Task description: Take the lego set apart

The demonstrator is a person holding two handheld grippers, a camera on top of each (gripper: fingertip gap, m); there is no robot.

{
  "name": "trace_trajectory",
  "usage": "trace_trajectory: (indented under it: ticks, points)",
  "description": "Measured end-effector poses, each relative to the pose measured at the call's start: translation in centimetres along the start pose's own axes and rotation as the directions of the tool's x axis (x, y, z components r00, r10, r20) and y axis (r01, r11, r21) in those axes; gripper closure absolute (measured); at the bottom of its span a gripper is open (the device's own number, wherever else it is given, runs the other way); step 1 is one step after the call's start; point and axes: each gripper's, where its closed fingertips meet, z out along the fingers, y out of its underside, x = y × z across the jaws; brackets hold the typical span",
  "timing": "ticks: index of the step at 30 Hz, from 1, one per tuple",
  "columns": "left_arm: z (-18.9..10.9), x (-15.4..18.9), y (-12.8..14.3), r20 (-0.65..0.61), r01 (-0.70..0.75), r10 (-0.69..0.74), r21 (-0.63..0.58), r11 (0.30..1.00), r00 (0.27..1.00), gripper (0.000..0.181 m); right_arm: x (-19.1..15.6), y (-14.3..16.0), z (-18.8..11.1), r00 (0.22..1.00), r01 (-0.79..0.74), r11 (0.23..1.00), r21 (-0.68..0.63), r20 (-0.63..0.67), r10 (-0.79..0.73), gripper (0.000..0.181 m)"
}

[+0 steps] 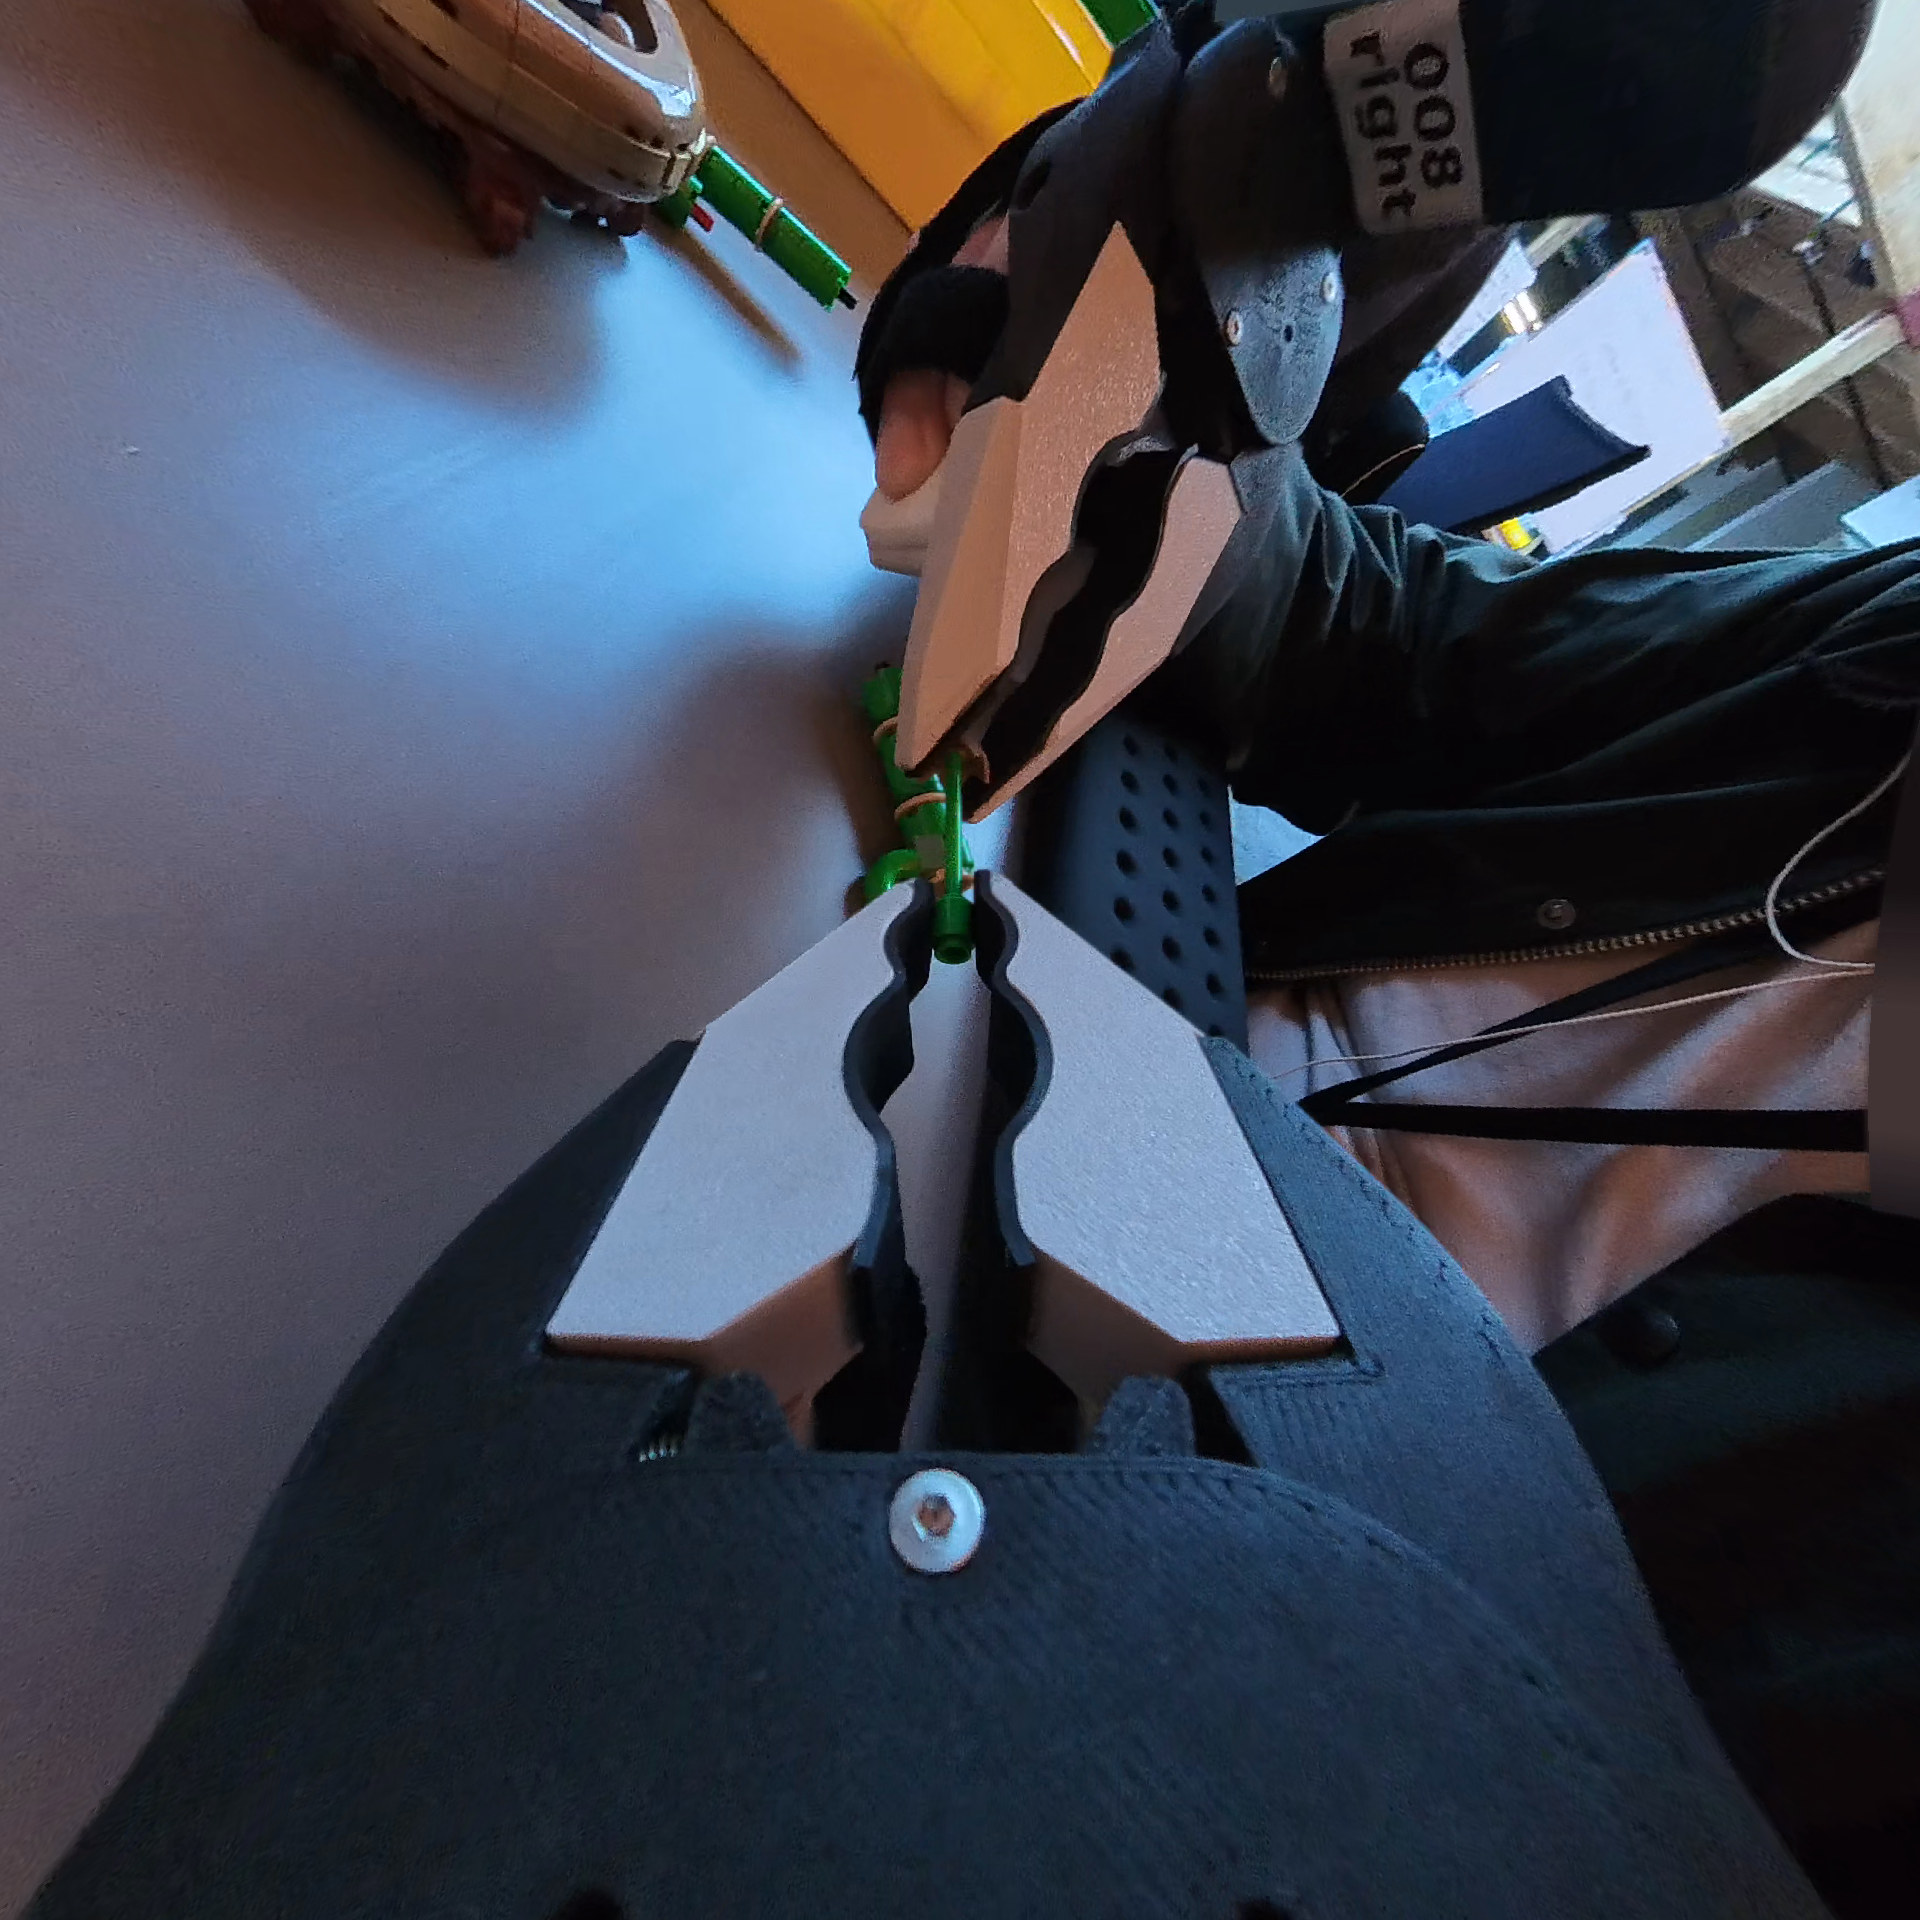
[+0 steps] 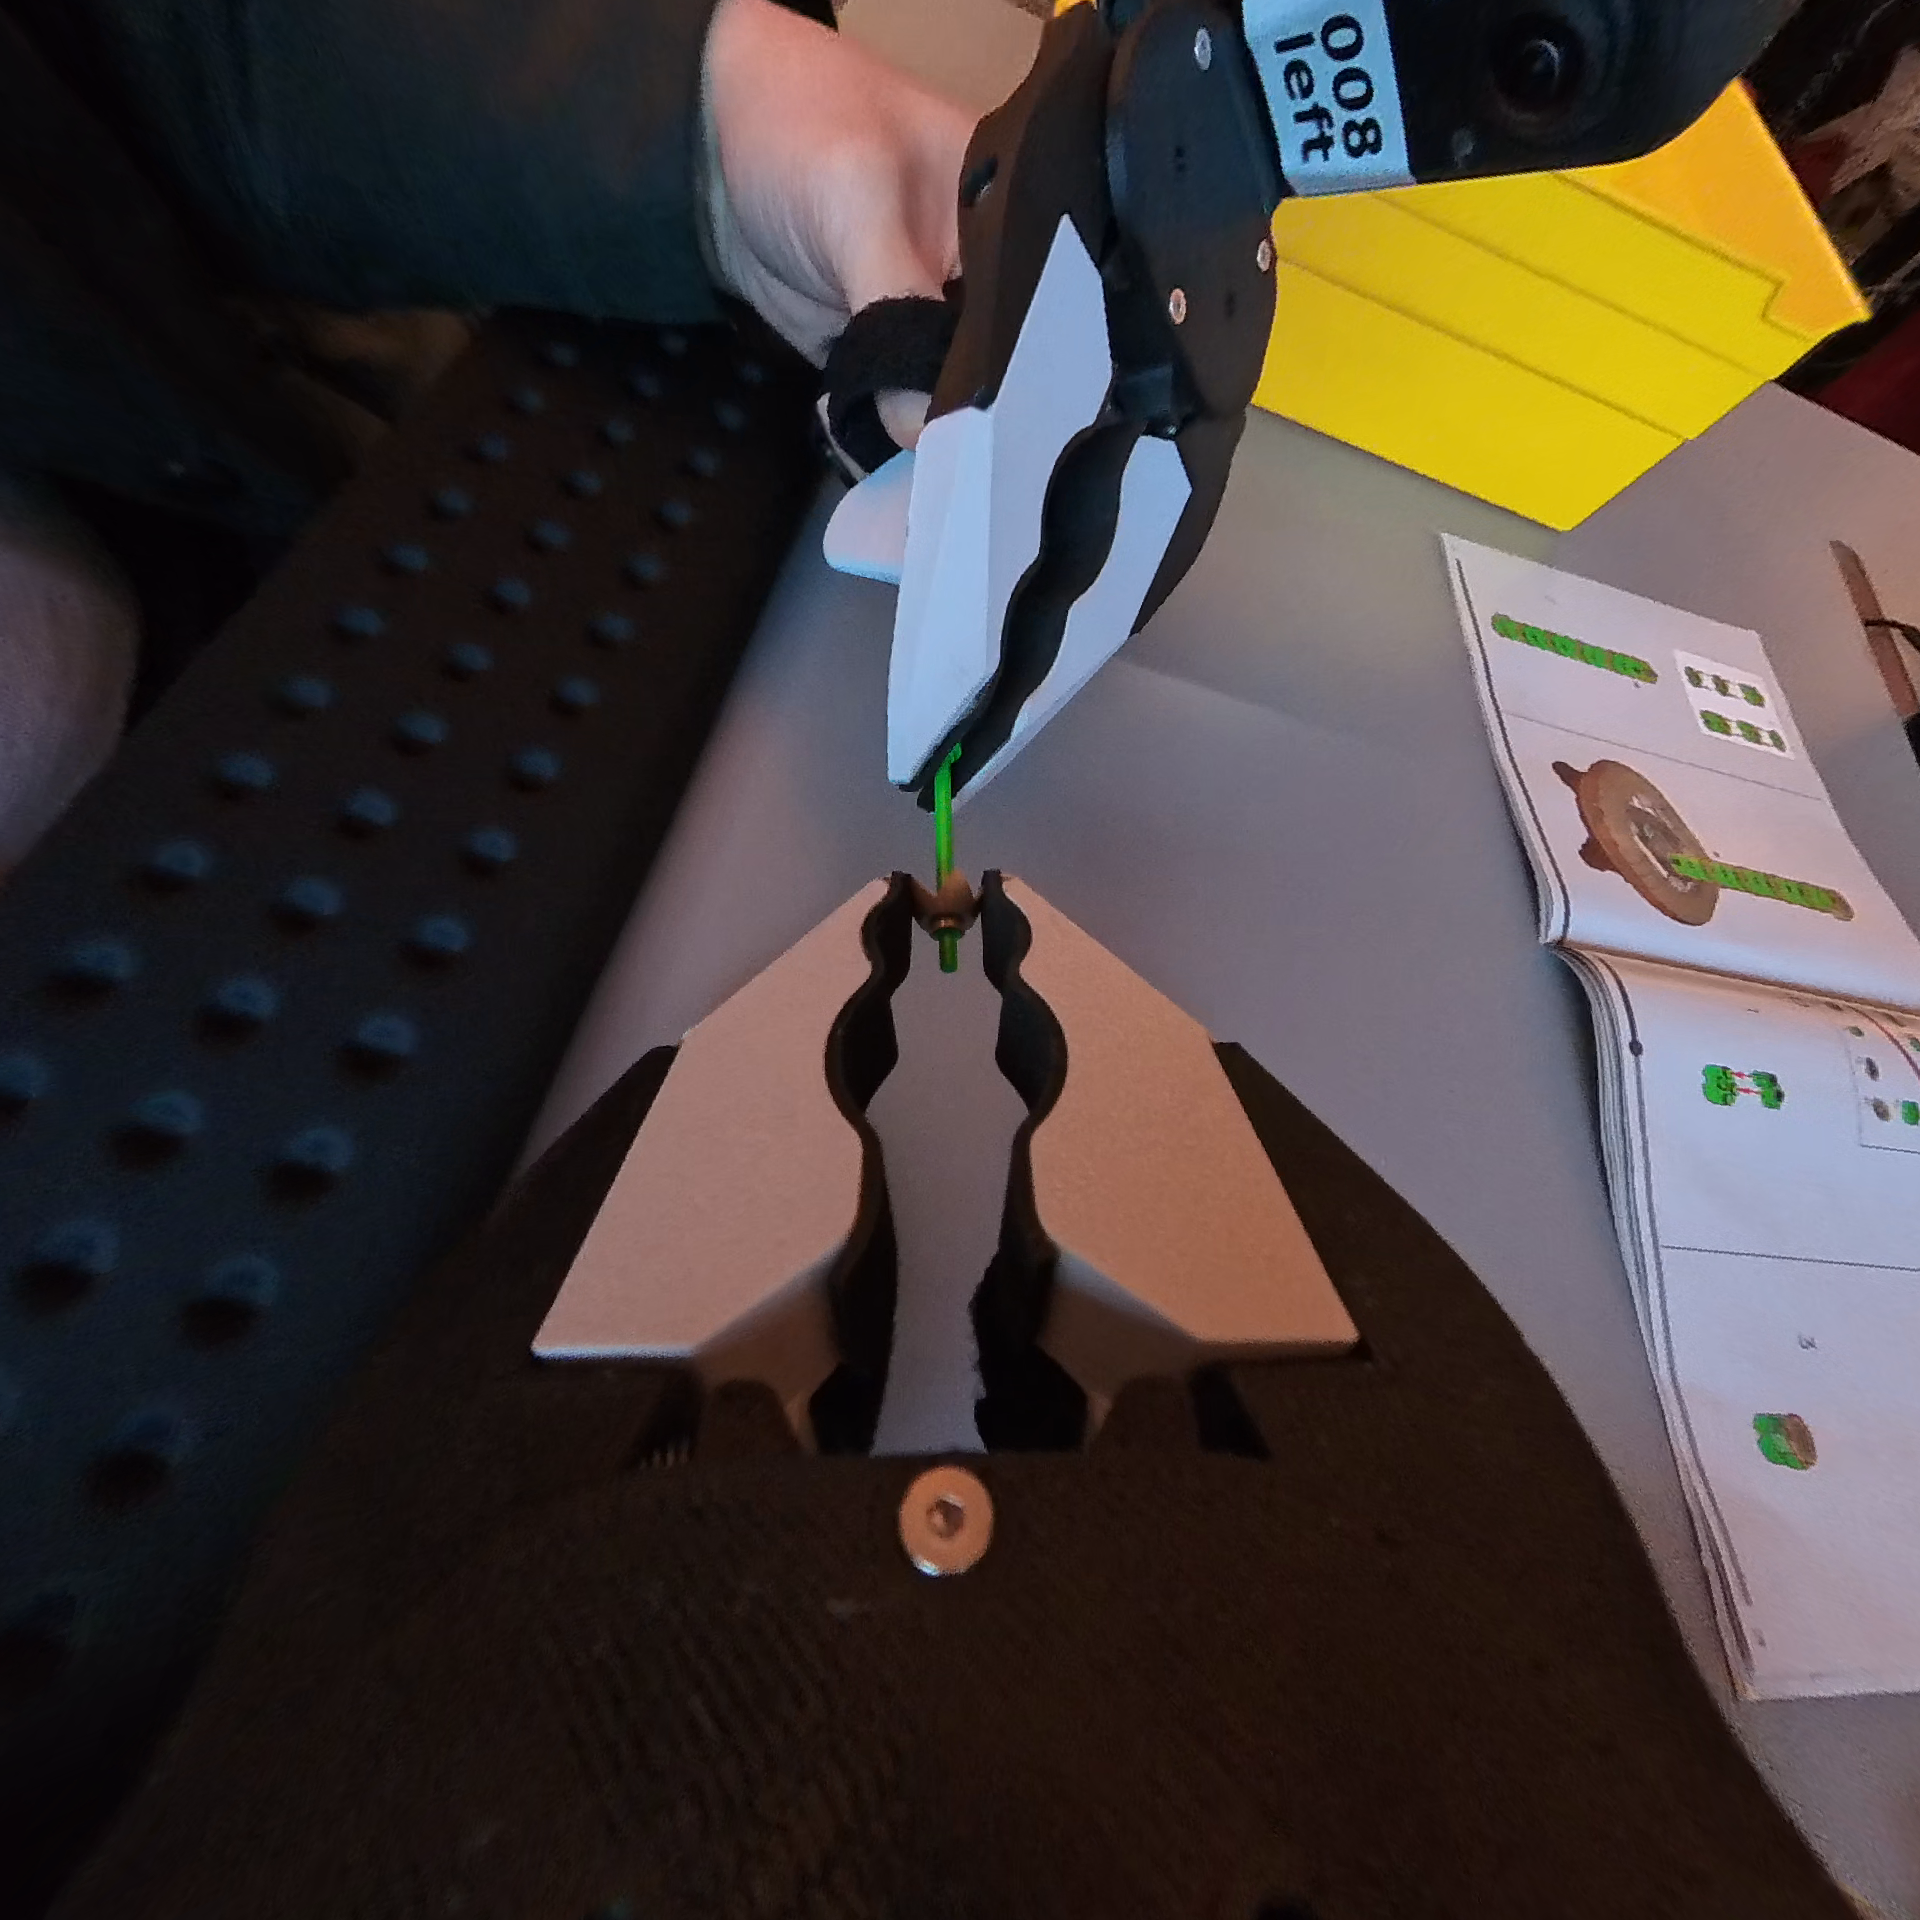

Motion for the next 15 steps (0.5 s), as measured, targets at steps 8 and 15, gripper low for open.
trace_trajectory:
  ticks: [8, 15]
  points:
    - [-1.0, -0.8, 1.3, 0.049, 0.011, -0.007, -0.074, 0.997, 0.999, 0.176, 0.2, 1.2, -0.4, 1.000, 0.006, 0.998, -0.067, -0.009, -0.006, 0.169]
    - [-5.1, -1.2, -0.2, -0.009, 0.090, -0.090, 0.126, 0.988, 0.996, 0.176, 2.1, 1.4, -0.9, 0.997, -0.043, 0.999, -0.029, -0.070, 0.041, 0.169]
